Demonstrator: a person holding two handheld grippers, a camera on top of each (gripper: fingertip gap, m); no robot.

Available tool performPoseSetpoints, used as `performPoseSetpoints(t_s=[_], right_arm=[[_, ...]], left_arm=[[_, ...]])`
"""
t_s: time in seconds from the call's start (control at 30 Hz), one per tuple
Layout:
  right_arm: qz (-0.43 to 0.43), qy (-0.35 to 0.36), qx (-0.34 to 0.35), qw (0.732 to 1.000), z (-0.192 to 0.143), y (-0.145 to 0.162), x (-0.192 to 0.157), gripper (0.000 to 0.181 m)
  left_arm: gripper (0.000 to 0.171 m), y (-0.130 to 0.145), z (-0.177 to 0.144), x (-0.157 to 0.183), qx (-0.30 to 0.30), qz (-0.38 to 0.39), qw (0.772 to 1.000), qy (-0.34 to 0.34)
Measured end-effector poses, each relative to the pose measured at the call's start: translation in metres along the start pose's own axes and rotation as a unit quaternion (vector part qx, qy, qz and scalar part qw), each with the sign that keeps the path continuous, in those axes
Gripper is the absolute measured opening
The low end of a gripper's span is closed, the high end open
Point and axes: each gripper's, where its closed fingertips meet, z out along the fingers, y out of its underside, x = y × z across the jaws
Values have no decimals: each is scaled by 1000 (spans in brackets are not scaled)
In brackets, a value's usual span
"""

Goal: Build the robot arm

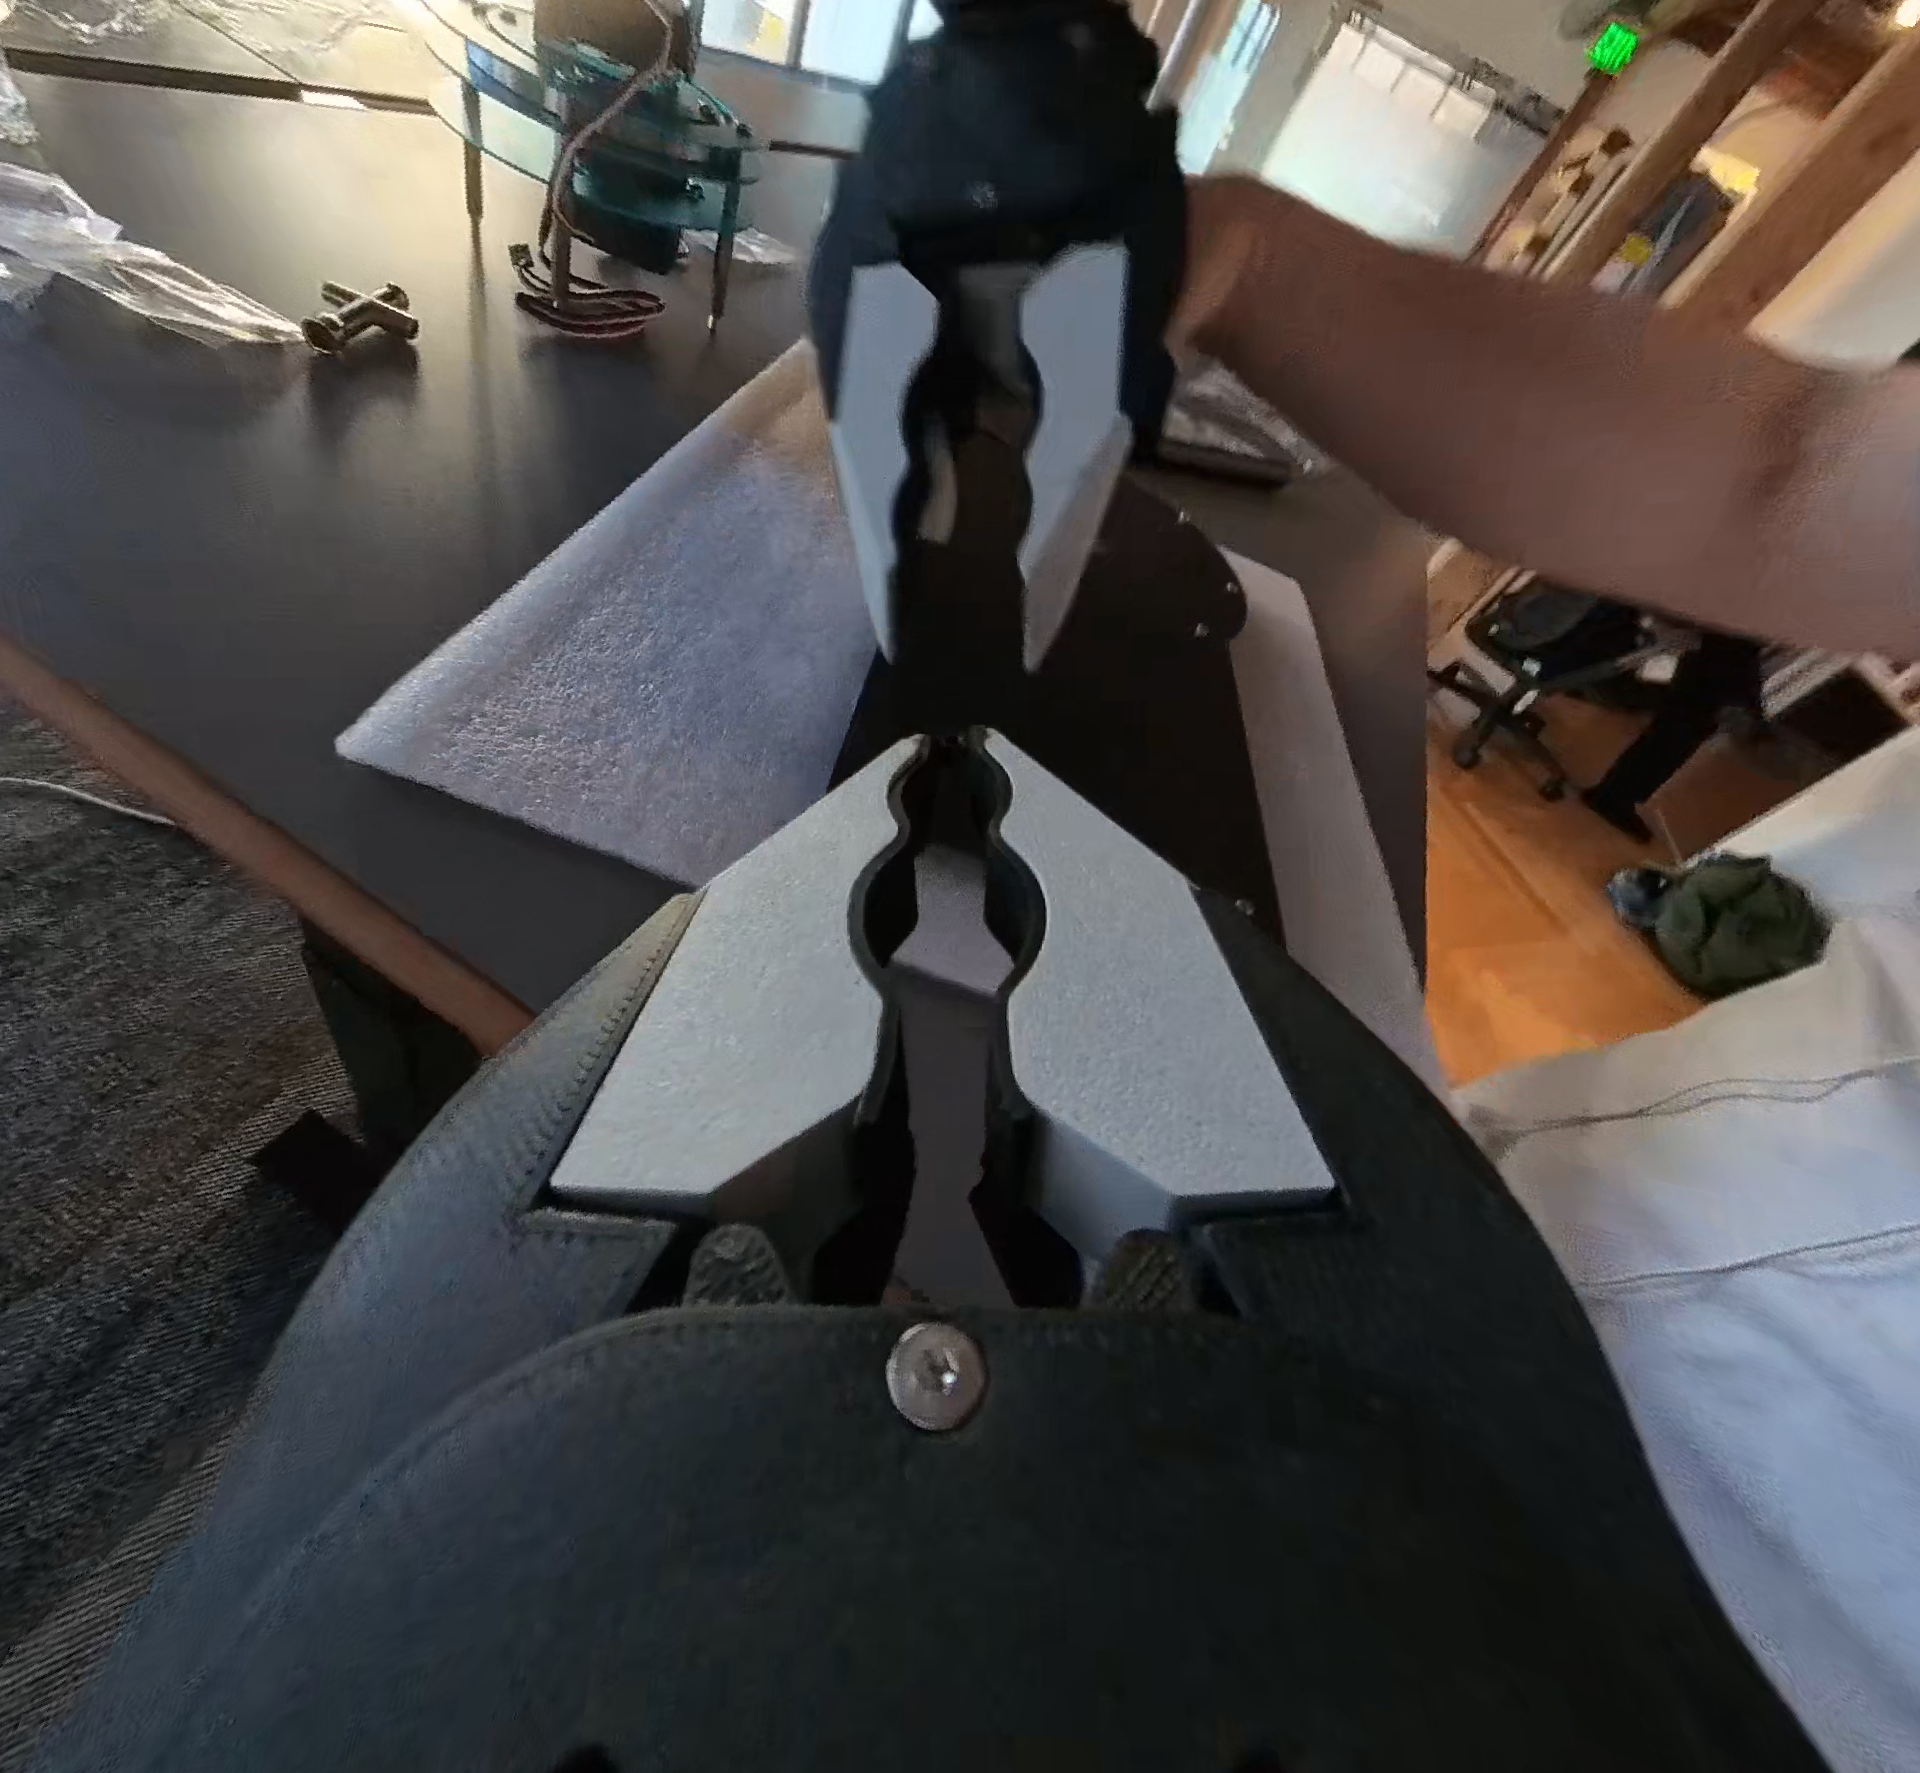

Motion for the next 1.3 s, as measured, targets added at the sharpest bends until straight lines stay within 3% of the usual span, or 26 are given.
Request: performPoseSetpoints(t_s=[0.13, 0.3, 0.53, 0.7, 1.3], right_arm=[[29, -79, -29, 996, 2, -11, 6, 30], [13, -101, -128, 987, 13, 3, 17, 29], [4, -166, -148, 975, 19, 3, 18, 15], [-46, -153, -147, 976, 17, 5, 14, 24], [20, -261, -212, 941, 21, 6, 16, 4]], left_arm=[[4, 13, 3, -6, -31, 50, 998, -19], [4, 17, 6, -12, -36, 90, 994, -41], [4, 23, 14, -12, -69, 122, 990, -33], [4, 25, 18, -12, -64, 117, 991, -34], [4, 31, 22, -11, -81, 166, 982, -34]])
